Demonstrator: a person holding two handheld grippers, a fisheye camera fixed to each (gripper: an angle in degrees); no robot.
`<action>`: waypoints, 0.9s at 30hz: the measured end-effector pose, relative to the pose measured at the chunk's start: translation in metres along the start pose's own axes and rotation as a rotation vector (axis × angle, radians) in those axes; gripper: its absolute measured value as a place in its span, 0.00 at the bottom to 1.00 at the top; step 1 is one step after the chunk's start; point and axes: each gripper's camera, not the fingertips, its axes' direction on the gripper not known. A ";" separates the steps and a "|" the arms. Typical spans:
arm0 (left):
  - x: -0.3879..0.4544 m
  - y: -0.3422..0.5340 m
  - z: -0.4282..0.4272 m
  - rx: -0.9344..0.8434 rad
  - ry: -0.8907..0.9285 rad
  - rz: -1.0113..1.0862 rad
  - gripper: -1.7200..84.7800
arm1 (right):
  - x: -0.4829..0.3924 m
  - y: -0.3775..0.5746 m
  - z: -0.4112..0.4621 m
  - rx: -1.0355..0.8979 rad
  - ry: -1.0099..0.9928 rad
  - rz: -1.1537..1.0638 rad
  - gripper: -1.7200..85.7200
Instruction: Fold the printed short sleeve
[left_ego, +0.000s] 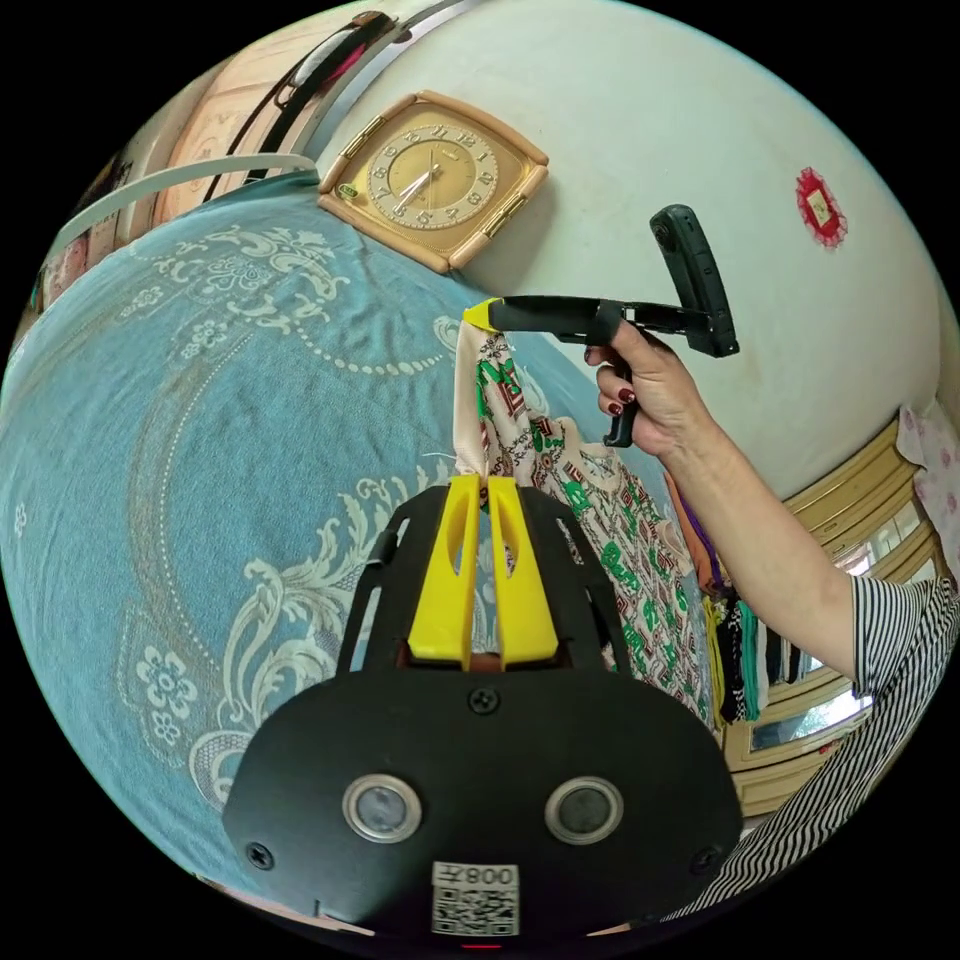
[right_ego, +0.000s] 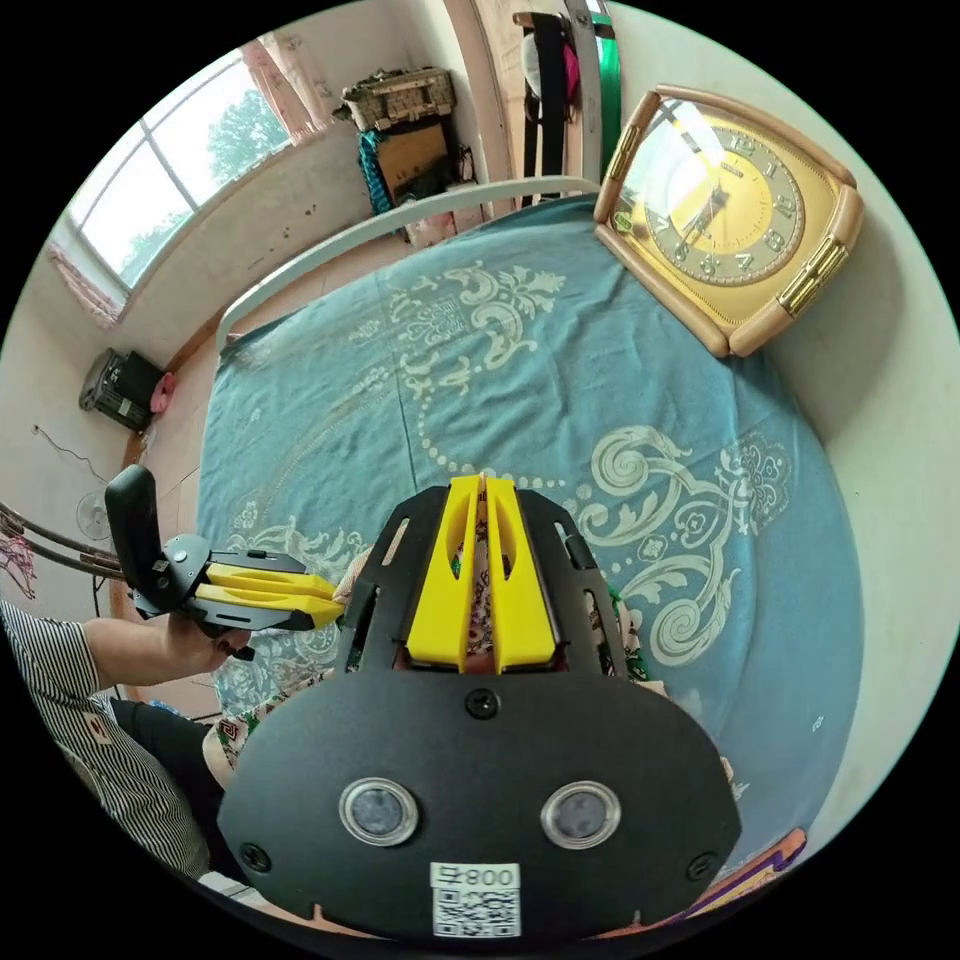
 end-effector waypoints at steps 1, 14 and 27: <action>-0.001 -0.001 -0.002 0.016 -0.008 0.003 0.04 | -0.002 -0.004 -0.002 0.032 -0.028 -0.023 0.03; -0.048 0.002 0.035 0.005 -0.007 -0.052 0.07 | 0.033 -0.002 0.055 0.037 -0.135 0.034 0.07; -0.090 -0.019 0.104 -0.017 0.015 -0.077 0.04 | 0.024 0.123 -0.002 0.152 -0.229 0.078 0.08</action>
